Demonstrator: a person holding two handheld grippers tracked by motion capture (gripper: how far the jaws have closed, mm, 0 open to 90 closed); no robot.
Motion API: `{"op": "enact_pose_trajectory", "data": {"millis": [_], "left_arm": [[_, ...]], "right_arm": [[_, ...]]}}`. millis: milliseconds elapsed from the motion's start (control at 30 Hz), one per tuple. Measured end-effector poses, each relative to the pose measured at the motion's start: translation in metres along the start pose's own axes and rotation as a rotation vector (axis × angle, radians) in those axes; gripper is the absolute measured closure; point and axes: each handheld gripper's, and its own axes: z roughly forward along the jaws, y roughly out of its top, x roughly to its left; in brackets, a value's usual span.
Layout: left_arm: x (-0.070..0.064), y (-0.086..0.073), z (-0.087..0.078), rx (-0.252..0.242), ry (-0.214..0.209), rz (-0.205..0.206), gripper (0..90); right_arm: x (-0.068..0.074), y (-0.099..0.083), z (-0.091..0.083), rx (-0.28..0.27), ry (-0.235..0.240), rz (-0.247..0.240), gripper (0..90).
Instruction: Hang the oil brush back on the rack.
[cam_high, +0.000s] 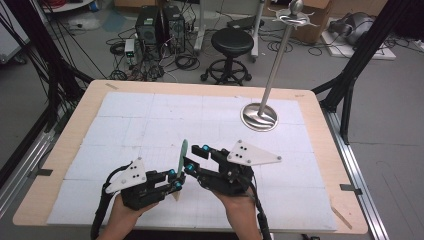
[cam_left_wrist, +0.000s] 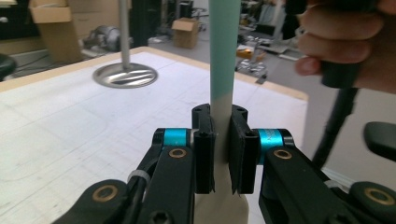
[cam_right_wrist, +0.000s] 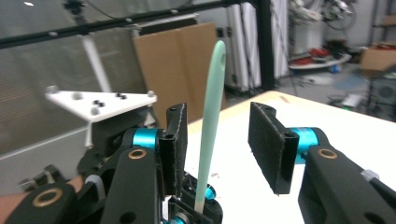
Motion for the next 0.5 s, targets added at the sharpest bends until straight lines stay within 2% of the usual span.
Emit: {"op": "enact_pose_trajectory", "data": {"millis": [67, 133, 267, 367, 433, 500], "left_arm": [[-0.001, 0.001, 0.002, 0.005, 0.014, -0.002, 81.4], [-0.003, 0.002, 0.005, 0.005, 0.041, -0.001, 81.5], [-0.004, 0.004, 0.010, 0.007, 0.057, 0.001, 81.5], [-0.005, 0.005, 0.012, 0.007, 0.052, -0.006, 81.5], [-0.004, 0.005, 0.014, 0.003, 0.026, -0.015, 80.4], [-0.001, 0.005, 0.014, 0.000, -0.003, -0.031, 69.3]], "right_arm": [[0.003, 0.000, 0.003, 0.000, -0.009, 0.003, 61.3], [0.005, -0.001, 0.006, 0.009, -0.043, -0.011, 65.5], [0.006, -0.001, 0.009, 0.016, -0.087, -0.004, 74.6], [0.005, -0.001, 0.007, 0.012, -0.098, 0.002, 80.0], [0.003, 0.000, 0.006, 0.012, -0.083, 0.014, 82.2], [0.003, 0.000, 0.005, 0.013, -0.077, -0.001, 83.0]]}}
